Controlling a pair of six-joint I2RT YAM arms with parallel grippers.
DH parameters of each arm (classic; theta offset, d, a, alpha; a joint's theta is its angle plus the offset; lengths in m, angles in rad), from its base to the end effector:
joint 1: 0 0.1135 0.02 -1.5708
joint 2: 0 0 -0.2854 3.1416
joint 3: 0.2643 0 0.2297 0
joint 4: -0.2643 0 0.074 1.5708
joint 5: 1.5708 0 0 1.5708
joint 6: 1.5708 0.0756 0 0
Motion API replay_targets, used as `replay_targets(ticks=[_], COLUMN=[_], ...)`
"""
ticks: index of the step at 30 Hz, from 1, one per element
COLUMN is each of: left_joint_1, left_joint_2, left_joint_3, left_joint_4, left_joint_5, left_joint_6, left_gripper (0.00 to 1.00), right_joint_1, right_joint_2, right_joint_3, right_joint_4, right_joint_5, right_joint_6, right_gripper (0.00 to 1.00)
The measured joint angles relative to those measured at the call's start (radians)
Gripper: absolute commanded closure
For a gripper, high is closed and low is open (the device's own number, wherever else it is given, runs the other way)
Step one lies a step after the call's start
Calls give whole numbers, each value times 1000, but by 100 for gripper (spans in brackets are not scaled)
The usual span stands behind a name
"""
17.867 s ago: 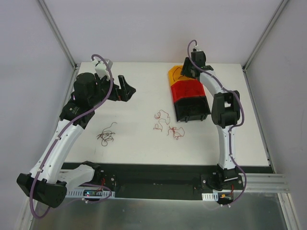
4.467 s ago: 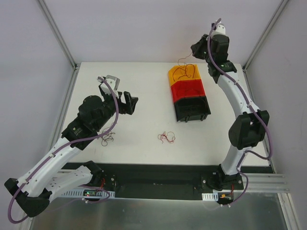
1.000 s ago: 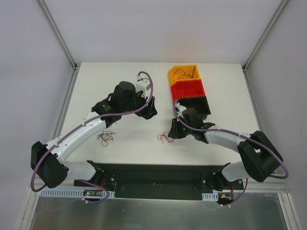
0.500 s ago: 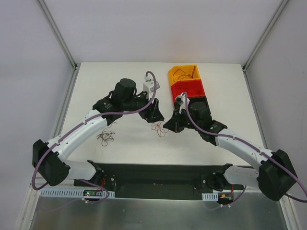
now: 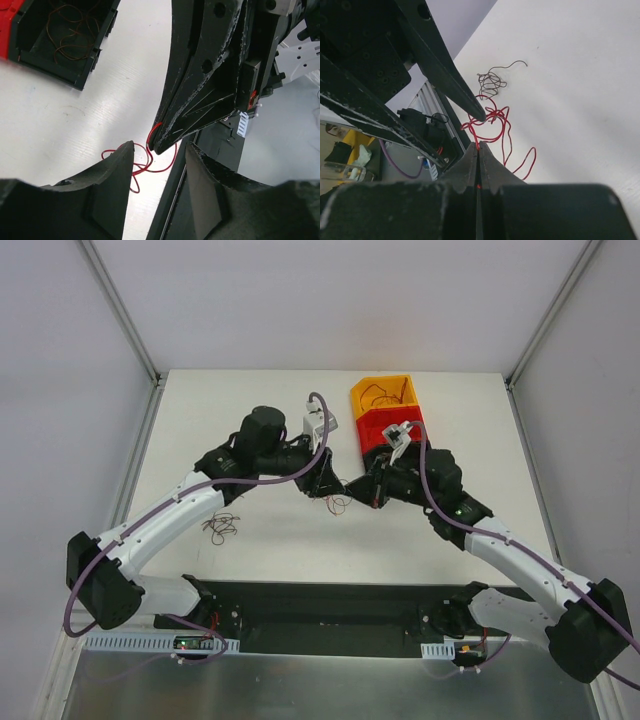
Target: Untangle the cables
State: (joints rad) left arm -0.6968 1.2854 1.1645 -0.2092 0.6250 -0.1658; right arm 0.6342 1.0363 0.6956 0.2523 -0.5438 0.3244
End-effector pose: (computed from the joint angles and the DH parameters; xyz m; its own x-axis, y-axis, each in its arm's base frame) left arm 0.1978 -0.2232 0.3763 -0.4011 0.1612 -0.9017 0.8910 0.2974 -0.3432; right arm 0.1716 0.1748 0.3293 -0.3614 0.0728 -0.9296 -0.8514 0.3806 0.3608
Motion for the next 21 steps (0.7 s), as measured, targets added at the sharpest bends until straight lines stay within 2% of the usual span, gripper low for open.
replay_targets(ticks=[9,11,14,16,19,21], left_joint_1=[-38,-44,-53,-57,-61,-64], left_joint_2=[-11,-26,-47,-54,-54,-54], left_joint_3=[-2,-2,-2,-2,-2,-2], left_joint_4=[2,1,0,1,-4,-11], left_joint_5=[-64,-93,-134,-164,-201,-234], left_joint_6=[32,45,60,71,78,80], left_gripper=[81,81,73,74,82,92], right_joint_1=[-1,-3,-3,-3,0,5], right_joint_2=[-16,-25,-42,-51,-55,-54], right_joint_3=[2,2,2,2,2,2], right_joint_4=[13,13,14,18,38,50], right_joint_5=[-29,-26,-26,-32,-43,-47], right_joint_6=[60,63,69,78,96,110], right_gripper=[100,100,100,100,100,100])
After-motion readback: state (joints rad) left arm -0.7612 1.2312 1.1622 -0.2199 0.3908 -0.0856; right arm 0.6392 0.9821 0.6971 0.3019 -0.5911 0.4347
